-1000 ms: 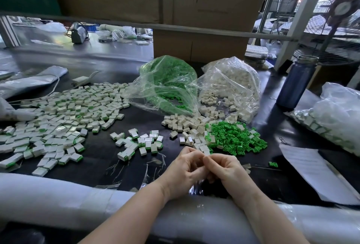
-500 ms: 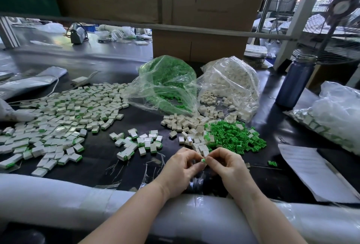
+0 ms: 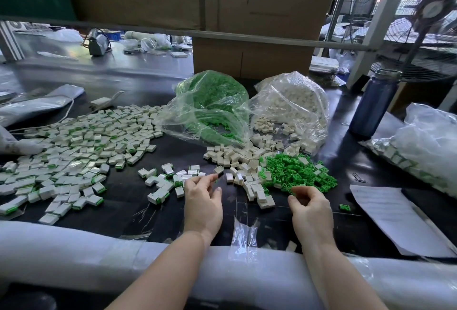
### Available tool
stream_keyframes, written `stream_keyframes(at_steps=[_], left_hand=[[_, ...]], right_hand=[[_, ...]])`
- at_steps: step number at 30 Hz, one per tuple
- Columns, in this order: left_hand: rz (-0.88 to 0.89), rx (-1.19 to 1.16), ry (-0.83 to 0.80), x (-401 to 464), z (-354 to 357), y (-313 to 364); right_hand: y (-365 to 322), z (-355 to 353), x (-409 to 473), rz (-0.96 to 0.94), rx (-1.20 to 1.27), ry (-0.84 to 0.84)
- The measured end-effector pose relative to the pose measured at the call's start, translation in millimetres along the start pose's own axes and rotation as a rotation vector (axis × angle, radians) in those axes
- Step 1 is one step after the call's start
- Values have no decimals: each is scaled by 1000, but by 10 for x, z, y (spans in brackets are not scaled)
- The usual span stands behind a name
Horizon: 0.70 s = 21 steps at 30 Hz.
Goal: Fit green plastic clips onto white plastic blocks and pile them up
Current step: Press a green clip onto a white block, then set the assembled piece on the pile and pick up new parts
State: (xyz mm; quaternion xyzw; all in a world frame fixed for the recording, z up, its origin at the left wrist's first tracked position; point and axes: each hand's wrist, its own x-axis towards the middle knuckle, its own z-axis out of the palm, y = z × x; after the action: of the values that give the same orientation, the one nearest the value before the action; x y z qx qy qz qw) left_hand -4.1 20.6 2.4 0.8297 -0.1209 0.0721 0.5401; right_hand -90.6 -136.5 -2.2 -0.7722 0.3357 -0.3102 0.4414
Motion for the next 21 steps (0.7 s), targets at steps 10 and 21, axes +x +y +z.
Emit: stream_keyframes(at_steps=[10, 21], left_hand=[[-77, 235, -180, -34, 33, 27], [218, 384, -236, -111, 90, 26]], right_hand=[[-12, -12, 13, 35, -239, 11], [22, 53, 6, -135, -484, -115]])
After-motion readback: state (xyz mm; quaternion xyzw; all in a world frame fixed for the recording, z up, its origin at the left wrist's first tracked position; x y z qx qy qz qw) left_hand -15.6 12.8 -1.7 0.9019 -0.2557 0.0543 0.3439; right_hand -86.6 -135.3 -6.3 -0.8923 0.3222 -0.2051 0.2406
